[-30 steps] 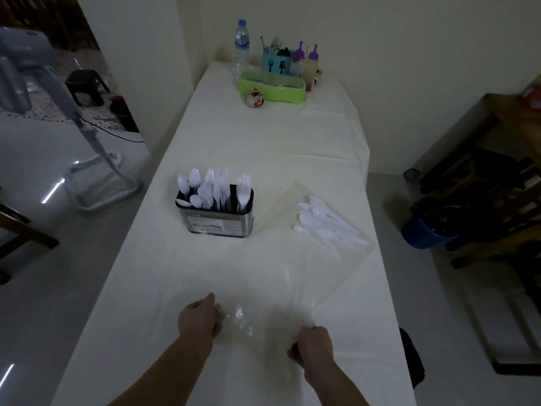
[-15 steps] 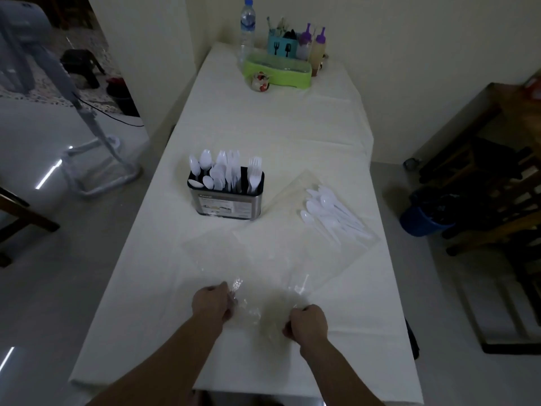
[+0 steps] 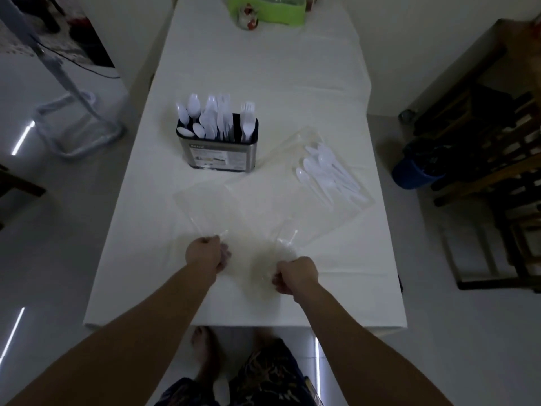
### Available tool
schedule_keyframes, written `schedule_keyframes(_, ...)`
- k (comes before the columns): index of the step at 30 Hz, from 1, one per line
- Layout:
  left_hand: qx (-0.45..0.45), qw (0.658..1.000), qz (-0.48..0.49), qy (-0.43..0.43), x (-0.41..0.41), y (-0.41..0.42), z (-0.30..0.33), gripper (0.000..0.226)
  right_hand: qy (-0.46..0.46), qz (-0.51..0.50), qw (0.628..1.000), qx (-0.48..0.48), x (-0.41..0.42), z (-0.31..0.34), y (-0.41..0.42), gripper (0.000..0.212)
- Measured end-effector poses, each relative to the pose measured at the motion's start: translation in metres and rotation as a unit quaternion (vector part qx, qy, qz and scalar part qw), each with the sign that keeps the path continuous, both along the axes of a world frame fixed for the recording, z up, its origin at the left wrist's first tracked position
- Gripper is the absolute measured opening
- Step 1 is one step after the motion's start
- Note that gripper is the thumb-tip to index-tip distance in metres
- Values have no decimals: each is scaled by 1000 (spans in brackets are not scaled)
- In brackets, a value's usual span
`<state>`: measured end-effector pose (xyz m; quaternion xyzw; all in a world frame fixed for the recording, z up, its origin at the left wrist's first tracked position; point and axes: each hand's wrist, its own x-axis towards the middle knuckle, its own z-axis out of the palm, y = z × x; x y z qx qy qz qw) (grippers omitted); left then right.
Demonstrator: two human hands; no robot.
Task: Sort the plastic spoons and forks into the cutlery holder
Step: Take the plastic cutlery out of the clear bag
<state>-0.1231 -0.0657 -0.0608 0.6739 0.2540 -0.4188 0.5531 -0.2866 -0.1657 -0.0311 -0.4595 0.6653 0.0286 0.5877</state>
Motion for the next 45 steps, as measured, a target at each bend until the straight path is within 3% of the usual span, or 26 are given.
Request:
schedule_keyframes(6, 79, 981, -68, -167, 19, 18, -1, 11, 3, 66, 997, 46, 11, 3, 48, 19)
schedule_keyframes(12, 132, 956, -115, -234, 58, 40, -4, 9, -32, 93, 984, 150, 29, 5, 87, 36)
schedule_keyframes(15, 159, 941, -134, -265, 80, 45, -7, 13, -25, 147, 978, 146, 37, 11, 78, 31)
schedule_keyframes(17, 181, 931, -146, -282, 89, 43, -5, 17, -14, 169, 982, 83, 39, 10, 54, 28)
schedule_keyframes(19, 190, 926, -145, -292, 92, 39, 2, 29, 28, 216, 974, -57, 41, 4, 20, 31)
schedule_keyframes(22, 203, 921, -148, -297, 92, 39, 8, 36, 172, 300, 894, -286, 35, 5, -35, 32)
schedule_keyframes(26, 225, 903, -174, -322, 89, 48, 4, 35, 231, 293, 832, -411, 24, 1, -95, 31)
schedule_keyframes(29, 232, 896, -187, -329, 84, 51, 2, 35, 282, 302, 802, -432, 18, -10, -121, 36)
schedule_keyframes(38, 239, 903, -173, -311, 72, 59, 7, 29, 329, 275, 840, -333, -1, -26, -153, 48)
schedule_keyframes(45, 259, 901, -178, -298, 61, 66, 8, 24, 269, 237, 881, -310, -6, -25, -166, 28)
